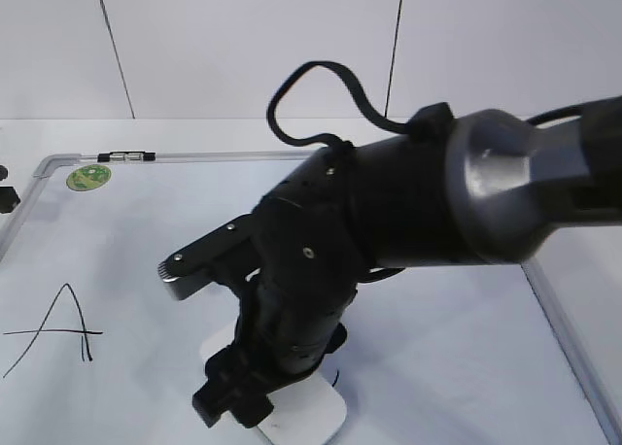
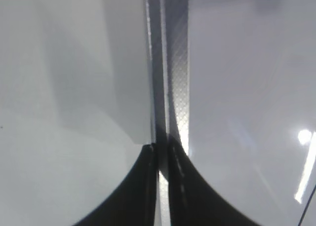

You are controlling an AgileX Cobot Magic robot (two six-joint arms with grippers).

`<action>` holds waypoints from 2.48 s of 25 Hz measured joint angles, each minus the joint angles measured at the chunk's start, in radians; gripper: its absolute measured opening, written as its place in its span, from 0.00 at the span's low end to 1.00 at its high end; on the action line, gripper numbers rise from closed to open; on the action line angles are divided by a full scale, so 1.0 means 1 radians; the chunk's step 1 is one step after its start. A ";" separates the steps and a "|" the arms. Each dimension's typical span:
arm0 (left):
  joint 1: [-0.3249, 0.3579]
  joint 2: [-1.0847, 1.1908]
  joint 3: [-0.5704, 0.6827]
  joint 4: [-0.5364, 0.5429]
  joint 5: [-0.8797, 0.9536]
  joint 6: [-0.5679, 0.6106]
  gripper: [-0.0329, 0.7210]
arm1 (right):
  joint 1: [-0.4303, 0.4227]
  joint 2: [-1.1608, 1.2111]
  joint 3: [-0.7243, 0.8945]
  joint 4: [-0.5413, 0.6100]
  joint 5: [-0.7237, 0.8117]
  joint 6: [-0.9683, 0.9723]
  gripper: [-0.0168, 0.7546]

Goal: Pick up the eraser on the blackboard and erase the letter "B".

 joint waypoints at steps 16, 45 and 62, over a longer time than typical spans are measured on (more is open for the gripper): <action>-0.004 0.000 0.000 0.007 0.000 -0.014 0.06 | -0.246 -0.114 0.200 -0.095 -0.125 0.032 0.69; -0.004 0.000 -0.002 0.019 0.016 -0.018 0.06 | -0.019 0.039 -0.168 -0.032 0.035 -0.012 0.69; -0.004 0.000 -0.002 0.030 0.016 -0.020 0.06 | -0.040 0.088 -0.180 0.007 0.016 -0.010 0.69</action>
